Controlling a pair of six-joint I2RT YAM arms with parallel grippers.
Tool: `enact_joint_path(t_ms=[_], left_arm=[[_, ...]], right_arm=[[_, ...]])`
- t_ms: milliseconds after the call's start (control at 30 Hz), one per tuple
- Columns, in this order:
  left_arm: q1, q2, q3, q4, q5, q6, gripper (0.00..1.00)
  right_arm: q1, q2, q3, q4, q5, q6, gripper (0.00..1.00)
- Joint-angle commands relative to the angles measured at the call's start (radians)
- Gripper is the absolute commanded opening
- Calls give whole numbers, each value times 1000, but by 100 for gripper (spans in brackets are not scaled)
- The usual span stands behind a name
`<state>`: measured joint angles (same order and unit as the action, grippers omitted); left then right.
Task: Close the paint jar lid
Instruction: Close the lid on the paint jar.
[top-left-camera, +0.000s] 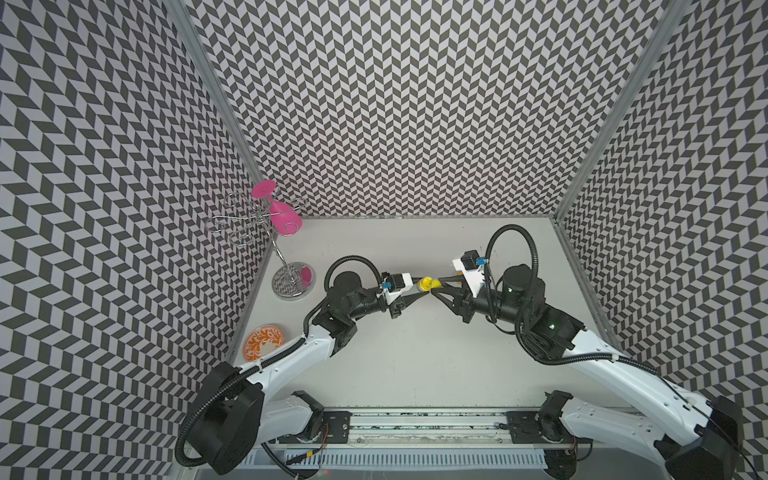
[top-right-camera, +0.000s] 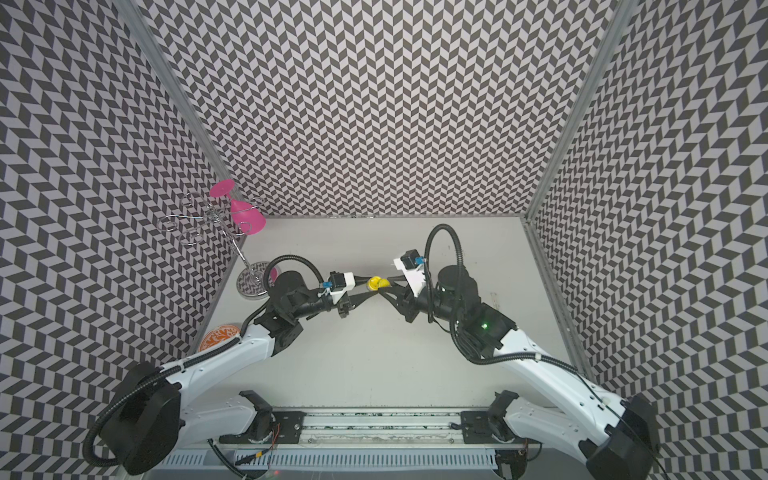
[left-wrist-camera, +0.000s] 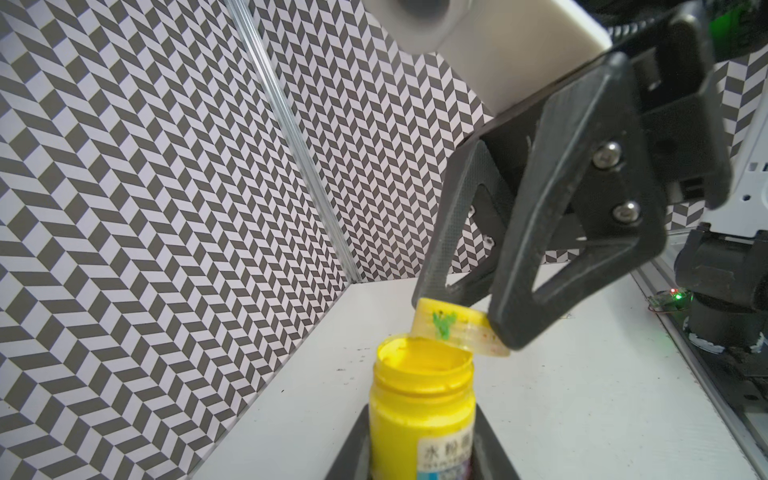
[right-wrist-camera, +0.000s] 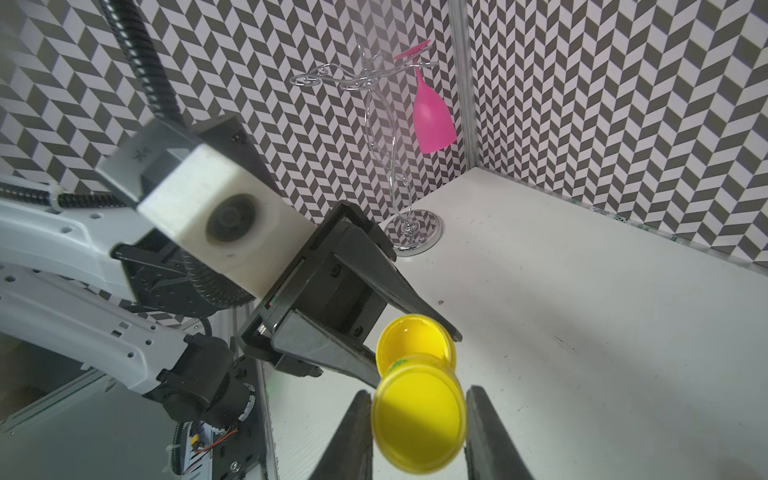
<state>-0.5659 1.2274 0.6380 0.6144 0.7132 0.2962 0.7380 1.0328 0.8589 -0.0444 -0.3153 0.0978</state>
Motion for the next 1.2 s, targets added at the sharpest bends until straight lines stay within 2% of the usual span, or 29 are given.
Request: enact_joint_path(t_ms=[0,700,1167], left_arm=[[11,4,28,44,25,-34,29],[12,9,42,18,30,-20,28],[12,7,49,10,73,-6,28]], right_arm=[[10,-14,-19,97,67,12,29],[45,41,-2,126,53,13,29],[57,82,28,124,46,2,29]])
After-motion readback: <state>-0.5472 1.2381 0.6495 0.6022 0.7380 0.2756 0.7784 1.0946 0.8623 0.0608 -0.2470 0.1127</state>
